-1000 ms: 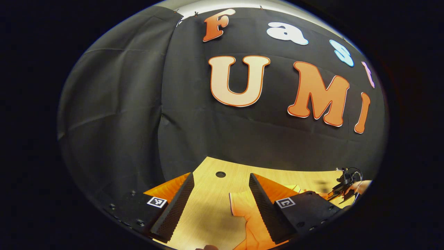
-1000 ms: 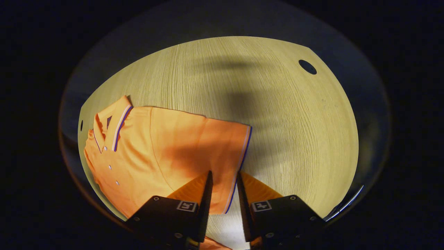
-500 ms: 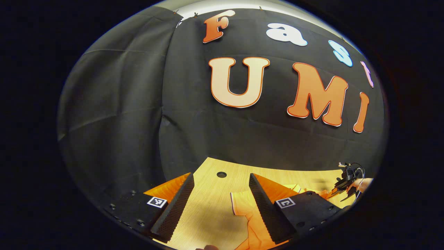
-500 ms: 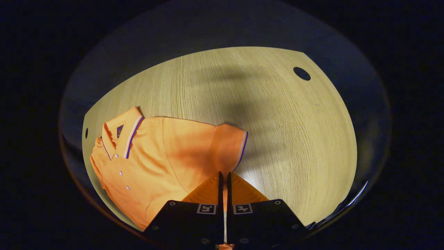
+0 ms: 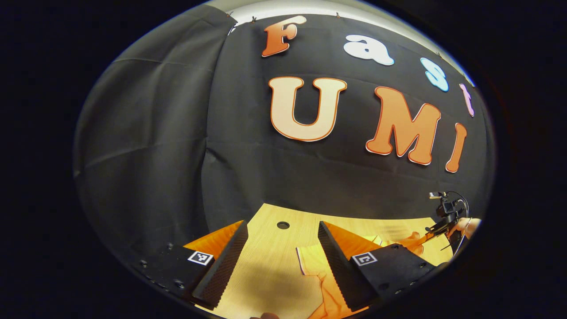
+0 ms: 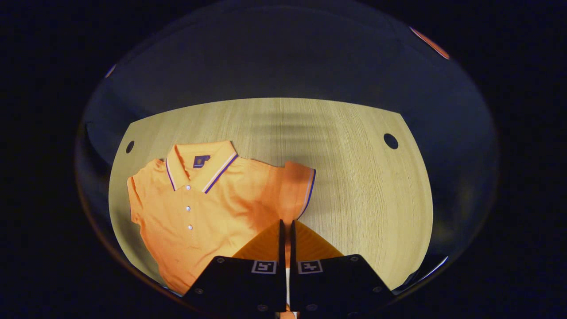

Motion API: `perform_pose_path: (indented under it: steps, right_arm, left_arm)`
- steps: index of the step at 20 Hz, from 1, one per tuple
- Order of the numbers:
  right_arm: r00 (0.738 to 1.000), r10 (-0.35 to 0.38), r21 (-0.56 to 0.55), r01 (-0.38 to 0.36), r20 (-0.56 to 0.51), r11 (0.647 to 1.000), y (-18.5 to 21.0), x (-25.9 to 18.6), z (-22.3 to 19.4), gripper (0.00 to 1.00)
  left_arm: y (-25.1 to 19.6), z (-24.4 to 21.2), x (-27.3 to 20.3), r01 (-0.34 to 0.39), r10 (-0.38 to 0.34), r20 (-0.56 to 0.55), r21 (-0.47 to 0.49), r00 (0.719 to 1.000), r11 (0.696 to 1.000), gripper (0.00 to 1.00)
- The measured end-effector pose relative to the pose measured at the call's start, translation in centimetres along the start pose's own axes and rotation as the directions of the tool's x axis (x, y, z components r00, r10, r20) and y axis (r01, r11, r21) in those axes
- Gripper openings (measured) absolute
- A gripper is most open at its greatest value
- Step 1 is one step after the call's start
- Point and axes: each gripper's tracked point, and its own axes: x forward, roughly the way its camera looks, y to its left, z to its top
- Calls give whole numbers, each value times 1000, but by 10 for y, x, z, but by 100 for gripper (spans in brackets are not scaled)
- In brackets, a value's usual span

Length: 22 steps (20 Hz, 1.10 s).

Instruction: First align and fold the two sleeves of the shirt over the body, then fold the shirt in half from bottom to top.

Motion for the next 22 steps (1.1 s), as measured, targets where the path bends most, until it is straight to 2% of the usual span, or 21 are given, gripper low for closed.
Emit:
perform_pose_path:
  steps: [4, 8, 11, 18, 22]
  right_arm:
    - [999, -7, -66, 9, 36, 998, 30, -14, 8, 4]
    - [998, 48, -111, -44, 39, 993, 76, -24, 12, 4]
    - [998, 53, -154, -48, 31, 987, 98, -19, 8, 4]
    - [983, 185, -116, -184, -3, 976, 159, -3, 1, 4]
    - [958, 285, -40, -286, -21, 957, 187, -3, -5, 13]
  left_arm:
    - [25, 1, -5, -1, 1, -2, -7, 1000, 1000, 98]
    - [50, 2, -11, -12, 12, -3, -5, 1000, 1000, 98]
    - [65, 3, -14, -16, 16, -9, 8, 1000, 1000, 98]
    - [90, -8, -17, -56, 56, -29, 18, 998, 998, 98]
    - [89, -10, -17, -59, 60, -37, 22, 998, 998, 98]
